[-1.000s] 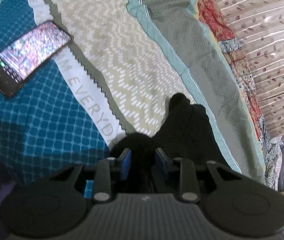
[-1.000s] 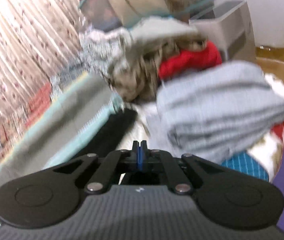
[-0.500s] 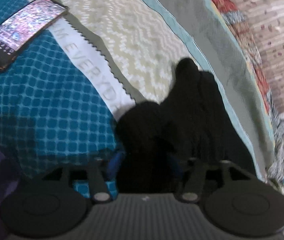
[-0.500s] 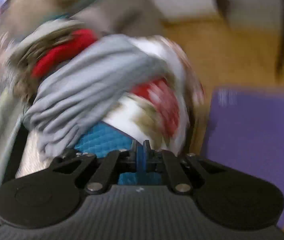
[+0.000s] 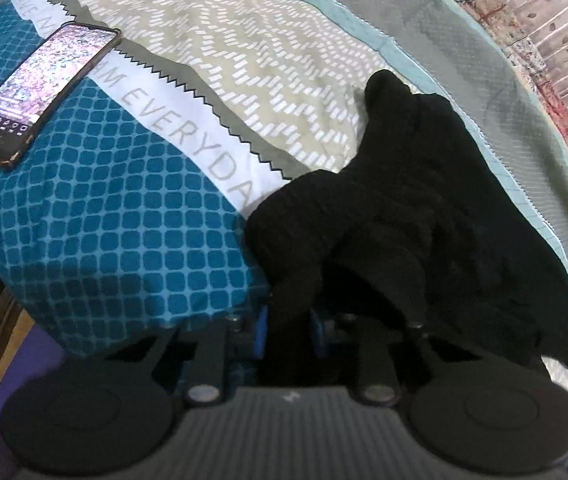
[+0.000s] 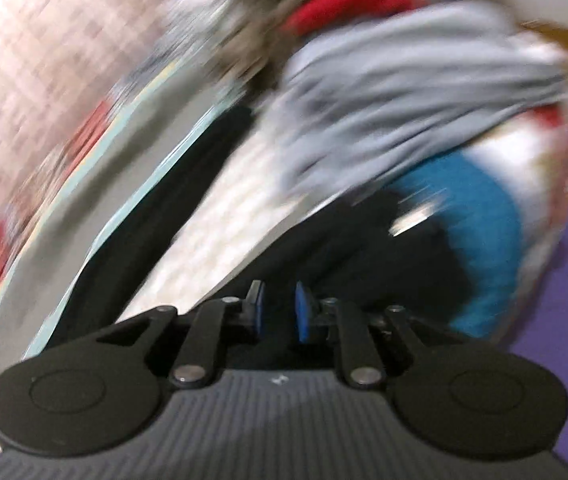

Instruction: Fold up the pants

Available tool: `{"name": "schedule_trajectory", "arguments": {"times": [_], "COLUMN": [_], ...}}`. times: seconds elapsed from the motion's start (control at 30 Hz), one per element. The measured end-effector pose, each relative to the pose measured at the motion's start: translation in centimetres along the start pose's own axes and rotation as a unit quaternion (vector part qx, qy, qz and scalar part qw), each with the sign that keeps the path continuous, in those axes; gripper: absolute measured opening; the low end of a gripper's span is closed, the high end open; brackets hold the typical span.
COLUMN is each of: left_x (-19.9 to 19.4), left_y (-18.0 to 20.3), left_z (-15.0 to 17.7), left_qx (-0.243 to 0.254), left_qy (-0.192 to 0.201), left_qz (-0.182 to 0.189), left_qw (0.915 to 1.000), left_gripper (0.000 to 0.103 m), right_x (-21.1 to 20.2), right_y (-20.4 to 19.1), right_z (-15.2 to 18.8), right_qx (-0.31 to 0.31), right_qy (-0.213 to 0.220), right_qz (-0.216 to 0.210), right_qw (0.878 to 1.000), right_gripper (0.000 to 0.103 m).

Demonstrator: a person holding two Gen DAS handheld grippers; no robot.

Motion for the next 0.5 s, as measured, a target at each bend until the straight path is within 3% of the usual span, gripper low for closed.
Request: {"name": "schedule_trajectory", "arguments": {"times": [0.1,0.17,0.23,0.3,0.37,0.43,0.5], "left_x": [-0.8,-1.3,-1.7,-1.9,-2.0,-2.1,-2.2], "left_y": [0.0,0.1,0.2,0.4,0.6,0.8,1.0], "left_z": [0.0,-0.1,0.0,0.0,0.0,0.1,0.2], "left_qx": [0.007,0.017,0.021,0.020,0.023,0.027,0.028], "left_qy": [0.006,0.010,0.013,0.016,0.018,0.017,0.016], "left_qz": [-0.006,-0.010,-0.006,0.002,0.004,0.006,0.009], "left_qw": [0.9999,0.9997,0.9997,0.9997,0.9996,0.9995,0.9994], "left_gripper": [0.023,0.023,0.023,0.025,0.027,0.029,0.031], "right_x": [2.1,3.1,4.4,6.0,8.1,10.4,11.9], "right_y": [-5.0,-8.3,-11.5,-14.1,-15.3,-15.2,-14.6], "right_z": [3.2,4.6,6.0,7.7,8.8,10.0,11.5], "right_qx": [-0.105,-0.189,-0.275,-0.354,-0.404,-0.437,-0.453], "right_qy": [-0.024,-0.027,-0.037,-0.056,-0.078,-0.124,-0.170], "right_qz": [-0.014,-0.022,-0.038,-0.050,-0.047,-0.039,-0.029], "right_qw": [0.994,0.981,0.960,0.932,0.910,0.890,0.875], "right_gripper": [0.022,0.040,0.051,0.056,0.060,0.067,0.067]}}
Point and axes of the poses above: each gripper's, at about its wrist camera, not at the fingertips, and x roughly the way its jaws point, y to its right, z to its underside, the point moved 10 cm from there along x, roughly the way its jaws point, and after that the axes turned 13 degrees about x, right-handed, at the moved point
